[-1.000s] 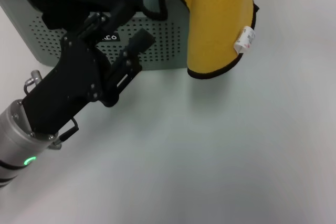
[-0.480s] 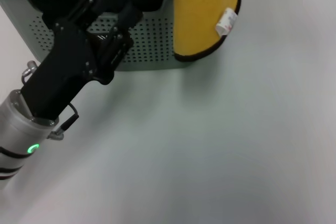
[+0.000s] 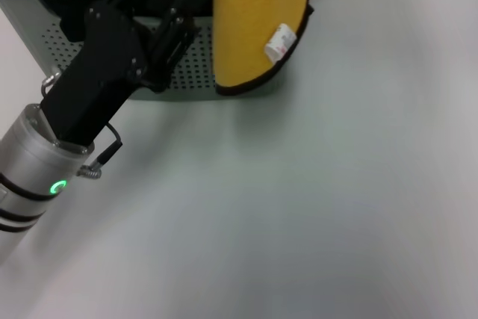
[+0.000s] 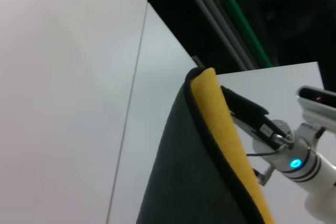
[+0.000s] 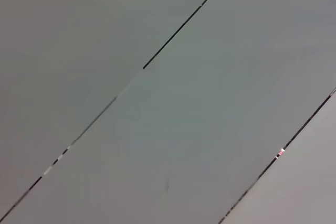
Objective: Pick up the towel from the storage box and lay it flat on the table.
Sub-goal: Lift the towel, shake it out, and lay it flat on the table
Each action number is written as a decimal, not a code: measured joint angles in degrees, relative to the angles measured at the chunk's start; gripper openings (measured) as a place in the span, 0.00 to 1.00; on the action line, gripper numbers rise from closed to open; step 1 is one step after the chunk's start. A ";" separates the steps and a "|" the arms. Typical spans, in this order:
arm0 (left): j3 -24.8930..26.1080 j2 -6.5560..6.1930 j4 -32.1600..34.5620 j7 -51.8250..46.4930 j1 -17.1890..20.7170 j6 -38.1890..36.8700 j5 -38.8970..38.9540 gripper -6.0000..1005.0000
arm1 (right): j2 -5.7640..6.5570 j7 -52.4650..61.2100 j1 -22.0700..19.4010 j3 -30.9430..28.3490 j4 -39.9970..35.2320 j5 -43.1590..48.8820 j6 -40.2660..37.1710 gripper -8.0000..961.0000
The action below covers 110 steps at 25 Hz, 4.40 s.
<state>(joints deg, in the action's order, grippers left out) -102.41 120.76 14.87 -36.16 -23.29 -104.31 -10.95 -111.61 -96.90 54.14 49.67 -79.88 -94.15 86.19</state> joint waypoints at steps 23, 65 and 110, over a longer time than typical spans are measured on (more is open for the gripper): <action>-2.25 0.00 1.98 -2.14 1.30 2.40 6.65 0.48 | -1.77 -0.56 1.30 4.43 -1.59 3.44 -4.53 0.02; -3.02 0.01 0.30 -1.14 3.43 5.36 12.99 0.42 | -0.33 1.48 0.66 3.94 -4.26 3.71 -3.57 0.03; -5.18 -0.10 0.42 10.10 5.18 -0.76 15.03 0.02 | -3.42 -0.88 -2.59 3.93 -5.24 1.86 -4.34 0.03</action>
<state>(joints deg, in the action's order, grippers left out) -107.59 120.66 15.28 -26.06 -18.12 -105.07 4.07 -115.03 -97.78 51.55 53.60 -85.11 -92.29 81.85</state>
